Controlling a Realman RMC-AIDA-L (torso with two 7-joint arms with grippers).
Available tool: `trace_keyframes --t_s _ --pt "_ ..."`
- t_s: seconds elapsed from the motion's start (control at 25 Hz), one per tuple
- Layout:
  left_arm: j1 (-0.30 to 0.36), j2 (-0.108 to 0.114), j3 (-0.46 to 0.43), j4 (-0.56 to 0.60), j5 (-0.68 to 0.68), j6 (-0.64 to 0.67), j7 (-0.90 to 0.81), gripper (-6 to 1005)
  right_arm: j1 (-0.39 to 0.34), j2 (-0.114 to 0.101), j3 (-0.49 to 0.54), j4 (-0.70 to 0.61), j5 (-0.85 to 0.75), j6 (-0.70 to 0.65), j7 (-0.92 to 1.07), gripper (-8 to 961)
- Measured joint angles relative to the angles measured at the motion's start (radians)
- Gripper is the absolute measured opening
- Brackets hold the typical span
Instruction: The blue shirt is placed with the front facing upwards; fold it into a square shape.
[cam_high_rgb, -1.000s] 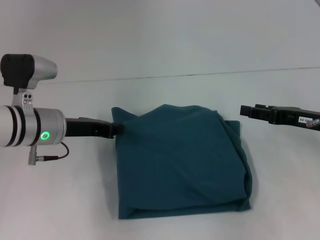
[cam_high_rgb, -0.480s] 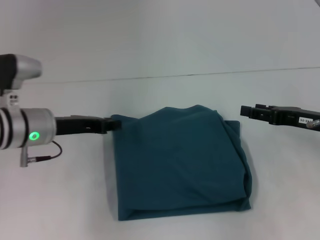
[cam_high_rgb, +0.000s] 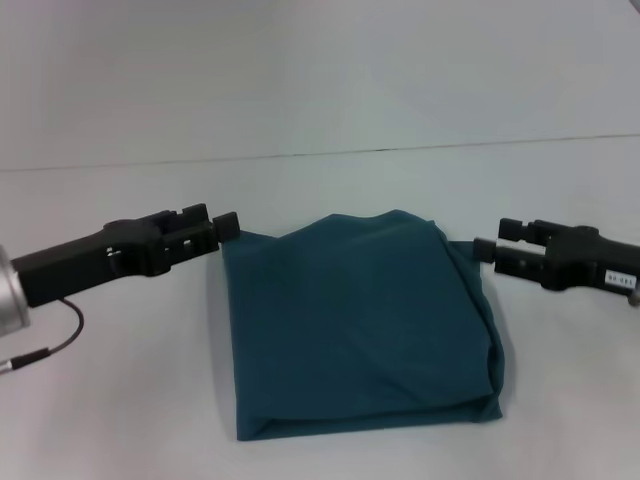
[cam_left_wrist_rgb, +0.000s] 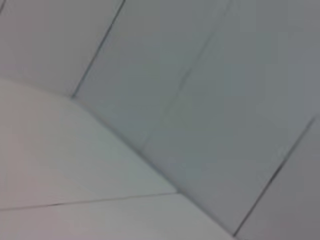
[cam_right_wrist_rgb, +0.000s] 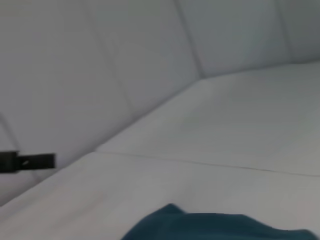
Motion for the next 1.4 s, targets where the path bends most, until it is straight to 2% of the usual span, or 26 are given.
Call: trace_keyframes --t_s 0.08,0.2,0.28,0.72,1.4 --pt "0.015 0.000 -0.014 -0.019 -0.020 0.041 0.033 646 -0.015 0.000 0.001 0.003 0.005 -0.050 -0.056 695" --pt "0.022 0.000 -0.036 -0.051 -0.026 0.097 0.079 787 -0.029 -0.002 0.001 0.005 -0.007 -0.117 -0.129 783" --pt "0.022 -0.001 -0.040 -0.066 -0.027 0.119 0.103 801 -0.038 -0.004 0.001 0.005 -0.020 -0.144 -0.159 841" --pt "-0.031 0.001 0.028 -0.169 -0.022 0.071 0.223 868 -0.063 -0.031 0.006 -0.006 -0.029 -0.164 -0.175 947" --pt "-0.051 0.003 0.089 -0.183 -0.007 0.079 0.244 873 -0.044 -0.042 -0.002 -0.006 -0.056 -0.190 -0.171 941"
